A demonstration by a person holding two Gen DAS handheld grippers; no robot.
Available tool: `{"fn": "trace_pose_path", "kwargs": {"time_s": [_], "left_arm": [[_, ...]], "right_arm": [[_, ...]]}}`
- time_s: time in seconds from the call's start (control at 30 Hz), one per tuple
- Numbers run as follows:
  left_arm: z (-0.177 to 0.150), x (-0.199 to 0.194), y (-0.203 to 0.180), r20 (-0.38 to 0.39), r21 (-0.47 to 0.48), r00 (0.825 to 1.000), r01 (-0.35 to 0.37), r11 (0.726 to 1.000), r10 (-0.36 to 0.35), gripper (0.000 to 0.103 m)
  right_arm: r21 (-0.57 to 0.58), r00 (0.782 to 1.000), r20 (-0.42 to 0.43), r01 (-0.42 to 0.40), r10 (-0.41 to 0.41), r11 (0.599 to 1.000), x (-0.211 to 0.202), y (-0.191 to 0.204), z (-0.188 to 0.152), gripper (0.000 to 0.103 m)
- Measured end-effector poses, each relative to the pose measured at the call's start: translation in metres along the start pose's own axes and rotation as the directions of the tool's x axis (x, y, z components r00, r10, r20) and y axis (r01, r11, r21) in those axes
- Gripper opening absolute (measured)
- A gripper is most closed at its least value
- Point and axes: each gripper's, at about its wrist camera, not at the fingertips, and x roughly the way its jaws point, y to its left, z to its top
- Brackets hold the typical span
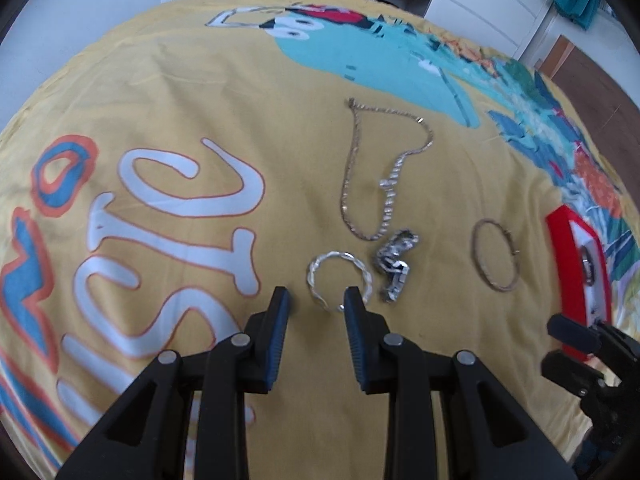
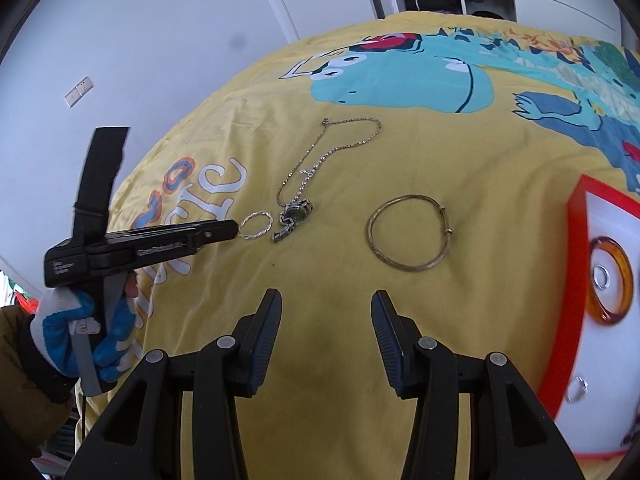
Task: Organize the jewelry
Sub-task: 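Grasp the twisted silver ring with the left tool while the right tool grasps the pendant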
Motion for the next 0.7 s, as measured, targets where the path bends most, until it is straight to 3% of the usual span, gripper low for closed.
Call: {"fn": "trace_pose_path", "kwargs": {"time_s": [0.23, 0.33, 0.43, 0.7], "left_arm": [[0.004, 0.022, 0.000, -0.009, 0.058, 0.999, -0.053, 0.997, 0.054, 0.026], [0.001, 0.024, 0.001, 0.012, 0.084, 0.996, -0.093, 0.992, 0.092, 0.013], [-0.002, 0.021, 0.010, 0.024, 0.078, 0.996, -0.083, 0.993, 0.081, 0.004], [-0.008, 0.015, 0.020, 0.053, 0.068, 0.998, -0.042, 0.997, 0.038, 0.004]], "right_arm": [[-0.021, 1.000, -0.012, -0.021, 0.021, 1.000, 0.026, 0.003, 0.012, 0.047], [-0.028, 0.999, -0.016, -0.036, 0.035, 0.999, 0.041, 0.006, 0.020, 0.047], [-0.037, 0.999, -0.021, -0.050, 0.049, 0.998, 0.056, 0.010, 0.027, 0.047], [-0.051, 0.997, -0.033, -0.076, 0.074, 0.996, 0.093, 0.022, 0.048, 0.047]]}}
